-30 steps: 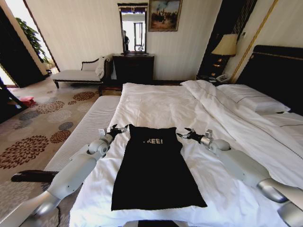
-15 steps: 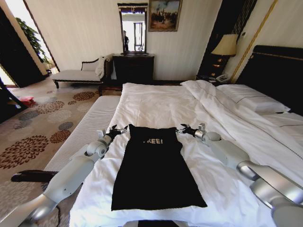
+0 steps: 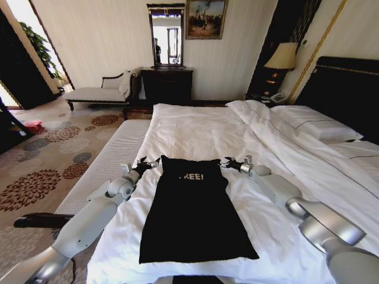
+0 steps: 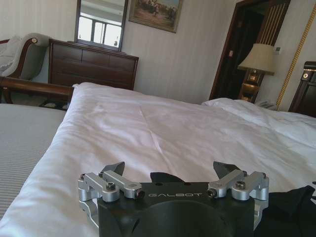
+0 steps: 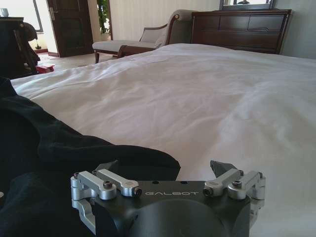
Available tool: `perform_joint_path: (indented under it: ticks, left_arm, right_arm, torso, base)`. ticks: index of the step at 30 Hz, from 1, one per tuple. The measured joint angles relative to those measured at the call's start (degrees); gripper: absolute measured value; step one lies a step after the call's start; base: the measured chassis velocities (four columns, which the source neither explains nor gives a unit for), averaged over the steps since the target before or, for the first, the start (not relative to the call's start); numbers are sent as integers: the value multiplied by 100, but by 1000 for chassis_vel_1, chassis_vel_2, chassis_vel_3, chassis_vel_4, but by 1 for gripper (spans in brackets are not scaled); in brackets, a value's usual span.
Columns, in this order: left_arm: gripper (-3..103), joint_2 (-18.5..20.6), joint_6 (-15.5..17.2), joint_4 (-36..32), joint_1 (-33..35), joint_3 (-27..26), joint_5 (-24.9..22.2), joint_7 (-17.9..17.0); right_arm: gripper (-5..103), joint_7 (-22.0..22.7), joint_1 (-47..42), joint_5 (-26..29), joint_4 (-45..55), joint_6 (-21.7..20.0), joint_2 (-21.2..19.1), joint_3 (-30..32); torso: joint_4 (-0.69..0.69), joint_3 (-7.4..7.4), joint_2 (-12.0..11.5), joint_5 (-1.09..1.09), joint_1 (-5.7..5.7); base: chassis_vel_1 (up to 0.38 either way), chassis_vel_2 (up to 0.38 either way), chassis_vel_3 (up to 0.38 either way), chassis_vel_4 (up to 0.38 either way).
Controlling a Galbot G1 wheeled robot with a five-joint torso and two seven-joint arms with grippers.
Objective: Fold the clothes on the bed.
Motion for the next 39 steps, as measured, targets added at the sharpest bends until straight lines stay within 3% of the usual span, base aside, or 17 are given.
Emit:
perform_joint_path:
  ticks: [7, 11, 16, 20, 22, 26, 29, 34, 36, 37, 39]
  left_arm:
    - [100, -2, 5, -40, 38, -20, -42, -17]
    - [100, -14, 6, -61, 76, -29, -39, -13]
    - [100, -25, 1, -63, 108, -36, -17, 4]
    - [100, -28, -9, -63, 137, -60, -9, 16]
    - [100, -27, -10, -63, 141, -62, -9, 17]
    - [100, -38, -21, -14, 151, -76, 6, 22]
    - [100, -63, -25, 53, 130, -76, 20, 33]
    - [100, -112, -23, 184, 20, -35, 3, 119]
    - [100, -149, -18, 248, -27, -18, -7, 147]
    - [100, -218, -5, 359, -89, -5, -33, 176]
    - [100, -277, 7, 460, -142, 0, -57, 201]
  right_arm:
    - [103, 80, 20, -91, -219, 24, 146, 79]
    - [91, 101, 73, -160, -378, 29, 246, 96]
    - [87, 96, 116, -232, -476, 32, 347, 96]
    - [66, 72, 125, -348, -552, 47, 451, 88]
    - [66, 68, 126, -350, -561, 49, 469, 88]
    - [44, 52, 131, -359, -564, 55, 497, 80]
    - [38, 53, 125, -355, -522, 58, 479, 78]
    - [16, 57, 78, -350, -408, 63, 396, 62]
    - [16, 69, 62, -340, -362, 63, 367, 57]
    - [6, 93, 39, -327, -297, 62, 325, 46]
    - [3, 107, 26, -317, -254, 61, 292, 33]
  torso:
    - [-1, 0, 0, 0, 0]
    - [-1, 0, 0, -1, 0]
    - [0, 0, 0, -1, 0]
    - [-1, 0, 0, -1, -1]
    - [0, 0, 0, -1, 0]
    - [0, 0, 0, -1, 0]
    - [0, 0, 0, -2, 0]
    - [-1, 0, 0, -1, -1]
    - [-1, 0, 0, 0, -1]
    - [0, 0, 0, 0, -1]
    - [0, 0, 0, 0, -1]
  base:
    - [0, 0, 0, 0]
    - [0, 0, 0, 0]
    - [0, 0, 0, 0]
    - [0, 0, 0, 0]
    - [0, 0, 0, 0]
    - [0, 0, 0, 0]
    - [0, 0, 0, 0]
    - [0, 0, 0, 0]
    - [0, 0, 0, 0]
    - [0, 0, 0, 0]
    - [0, 0, 0, 0]
